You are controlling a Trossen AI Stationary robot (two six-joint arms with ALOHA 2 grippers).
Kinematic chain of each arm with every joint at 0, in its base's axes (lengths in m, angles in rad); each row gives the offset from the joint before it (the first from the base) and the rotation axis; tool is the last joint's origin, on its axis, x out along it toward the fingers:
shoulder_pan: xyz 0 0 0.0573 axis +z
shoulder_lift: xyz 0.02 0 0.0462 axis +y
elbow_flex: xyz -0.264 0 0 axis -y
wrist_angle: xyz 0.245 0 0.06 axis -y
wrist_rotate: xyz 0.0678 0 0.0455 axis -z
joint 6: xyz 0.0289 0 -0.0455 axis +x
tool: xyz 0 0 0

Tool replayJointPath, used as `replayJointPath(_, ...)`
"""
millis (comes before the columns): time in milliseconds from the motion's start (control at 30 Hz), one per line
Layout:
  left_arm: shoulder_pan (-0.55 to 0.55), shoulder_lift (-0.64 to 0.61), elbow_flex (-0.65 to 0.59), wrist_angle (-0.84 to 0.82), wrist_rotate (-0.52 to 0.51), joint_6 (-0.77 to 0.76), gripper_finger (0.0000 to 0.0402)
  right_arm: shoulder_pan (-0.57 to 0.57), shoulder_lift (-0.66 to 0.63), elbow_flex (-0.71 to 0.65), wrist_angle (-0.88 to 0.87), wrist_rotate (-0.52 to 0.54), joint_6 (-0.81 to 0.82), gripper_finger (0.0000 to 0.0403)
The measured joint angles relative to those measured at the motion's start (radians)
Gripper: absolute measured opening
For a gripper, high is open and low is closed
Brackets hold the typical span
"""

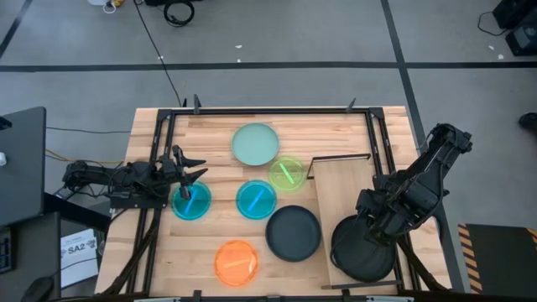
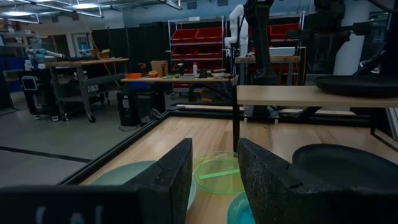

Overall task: Place and stack plates onto a shelf
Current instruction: Put the right blue plate on the shelf

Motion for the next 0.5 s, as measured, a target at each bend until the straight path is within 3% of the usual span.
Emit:
replayJointPath(300, 0.0, 0.0, 0.0, 0.175, 0.0, -0.01, 0.0137, 0.0, 0.0, 0.0, 0.0, 0.002, 0.0, 0.0181)
replayJointPath(500, 0.0, 0.012, 0.016, 0.23, -0.001, -0.147, 0.0137, 0.0, 0.0, 0.0, 0.0, 0.022, 0.0, 0.0182)
